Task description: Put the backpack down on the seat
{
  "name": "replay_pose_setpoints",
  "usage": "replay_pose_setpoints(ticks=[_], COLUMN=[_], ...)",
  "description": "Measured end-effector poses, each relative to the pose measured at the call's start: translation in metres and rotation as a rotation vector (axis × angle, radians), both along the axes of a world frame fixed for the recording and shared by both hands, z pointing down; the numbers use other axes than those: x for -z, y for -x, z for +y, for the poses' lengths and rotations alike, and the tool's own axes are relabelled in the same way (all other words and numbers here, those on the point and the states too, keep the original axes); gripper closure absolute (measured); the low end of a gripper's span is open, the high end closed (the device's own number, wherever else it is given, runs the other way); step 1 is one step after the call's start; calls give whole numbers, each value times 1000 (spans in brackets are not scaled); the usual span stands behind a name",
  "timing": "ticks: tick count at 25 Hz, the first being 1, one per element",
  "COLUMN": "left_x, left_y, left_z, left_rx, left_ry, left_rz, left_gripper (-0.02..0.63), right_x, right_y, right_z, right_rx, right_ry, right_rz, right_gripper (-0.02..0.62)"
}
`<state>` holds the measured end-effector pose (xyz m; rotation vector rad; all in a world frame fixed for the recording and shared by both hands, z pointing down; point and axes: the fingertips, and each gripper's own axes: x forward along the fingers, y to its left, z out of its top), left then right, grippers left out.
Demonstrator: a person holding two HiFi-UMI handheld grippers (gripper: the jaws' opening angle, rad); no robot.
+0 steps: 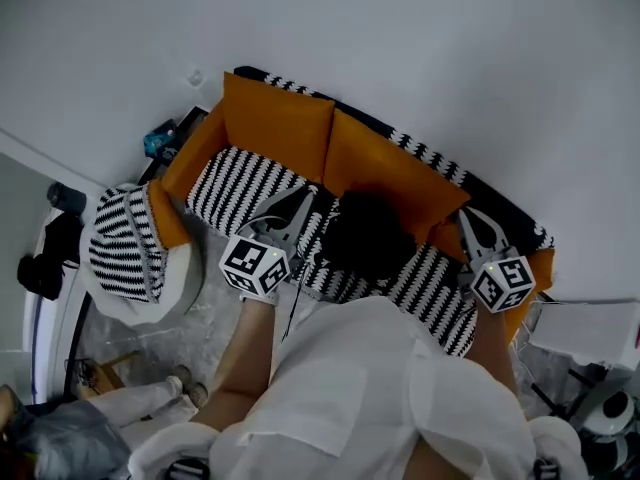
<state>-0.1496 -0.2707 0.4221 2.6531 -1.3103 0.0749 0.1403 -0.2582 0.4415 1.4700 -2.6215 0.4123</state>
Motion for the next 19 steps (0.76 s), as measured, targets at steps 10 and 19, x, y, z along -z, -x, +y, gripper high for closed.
replay_pose_setpoints(ticks=[10,19], left_x=[-5,-11], left_y=[-4,-9], left_z=[-1,-5], left_rx=[18,21], left_ry=[11,21], left_rz=[-4,-4], left_gripper=[551,551], right_x=[-1,-10], right_y=[-2,-1], right_z=[-7,-8], right_rx=[9,25], right_ry=[-8,7], right_rz=[-5,-1], right_gripper=[578,578])
